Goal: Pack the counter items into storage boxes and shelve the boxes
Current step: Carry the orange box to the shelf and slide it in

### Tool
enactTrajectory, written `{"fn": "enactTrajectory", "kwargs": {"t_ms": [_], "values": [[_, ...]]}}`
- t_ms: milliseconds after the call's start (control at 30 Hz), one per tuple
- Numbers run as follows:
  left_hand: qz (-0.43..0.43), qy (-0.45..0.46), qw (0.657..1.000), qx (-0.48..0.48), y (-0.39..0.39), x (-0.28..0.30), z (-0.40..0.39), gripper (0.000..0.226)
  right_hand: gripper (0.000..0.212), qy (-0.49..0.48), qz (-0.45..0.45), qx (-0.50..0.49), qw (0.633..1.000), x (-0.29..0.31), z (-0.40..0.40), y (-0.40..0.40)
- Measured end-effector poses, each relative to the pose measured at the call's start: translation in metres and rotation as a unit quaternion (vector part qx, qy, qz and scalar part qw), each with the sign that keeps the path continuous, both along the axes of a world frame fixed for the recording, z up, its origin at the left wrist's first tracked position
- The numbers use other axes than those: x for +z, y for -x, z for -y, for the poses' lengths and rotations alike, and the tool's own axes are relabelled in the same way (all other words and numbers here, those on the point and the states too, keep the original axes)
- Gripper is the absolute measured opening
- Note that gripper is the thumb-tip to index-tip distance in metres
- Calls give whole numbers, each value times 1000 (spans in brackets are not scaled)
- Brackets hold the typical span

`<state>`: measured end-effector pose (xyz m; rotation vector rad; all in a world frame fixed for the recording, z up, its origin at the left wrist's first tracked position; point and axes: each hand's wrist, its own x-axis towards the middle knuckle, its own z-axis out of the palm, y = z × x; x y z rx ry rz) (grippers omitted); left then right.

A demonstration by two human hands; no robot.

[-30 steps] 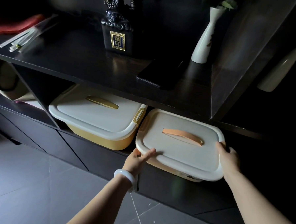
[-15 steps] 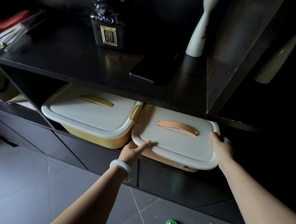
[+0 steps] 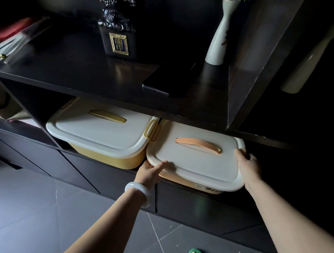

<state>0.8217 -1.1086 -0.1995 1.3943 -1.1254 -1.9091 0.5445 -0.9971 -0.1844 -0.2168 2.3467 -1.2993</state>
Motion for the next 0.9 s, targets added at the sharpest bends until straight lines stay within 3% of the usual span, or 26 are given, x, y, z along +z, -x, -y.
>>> {"fn": "enactTrajectory", "kwargs": {"t_ms": [900], "values": [[-7,20,1000,-16,-3,-9,-3,24,66,-23,-23,28,999,0,2,3]]}}
